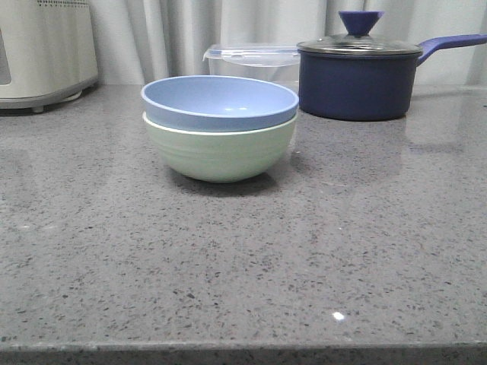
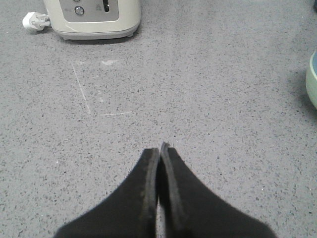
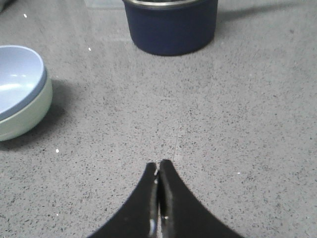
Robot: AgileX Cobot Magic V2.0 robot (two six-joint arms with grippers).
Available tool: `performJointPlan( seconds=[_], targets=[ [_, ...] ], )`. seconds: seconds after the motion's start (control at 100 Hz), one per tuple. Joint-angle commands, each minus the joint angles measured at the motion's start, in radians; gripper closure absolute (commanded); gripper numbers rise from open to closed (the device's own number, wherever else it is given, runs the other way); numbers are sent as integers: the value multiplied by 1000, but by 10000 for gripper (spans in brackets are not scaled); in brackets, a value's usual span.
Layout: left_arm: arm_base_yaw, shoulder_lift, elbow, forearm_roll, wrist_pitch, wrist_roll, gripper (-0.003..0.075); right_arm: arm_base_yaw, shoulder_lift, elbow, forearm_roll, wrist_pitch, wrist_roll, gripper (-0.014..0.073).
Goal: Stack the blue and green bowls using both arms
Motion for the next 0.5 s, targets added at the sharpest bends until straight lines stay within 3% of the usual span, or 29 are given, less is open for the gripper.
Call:
performJointPlan(
  seconds=[0.0, 0.24, 0.49],
  targets=[
    [-1, -30, -4, -2, -86, 8, 741, -5, -66, 6, -16, -88, 2, 673],
    [-1, -143, 42, -2, -111, 55, 741, -5, -207, 71, -54, -87, 2, 673],
    [-1, -183, 59, -2, -141, 72, 741, -5, -221, 76, -54, -81, 2, 673]
  ],
)
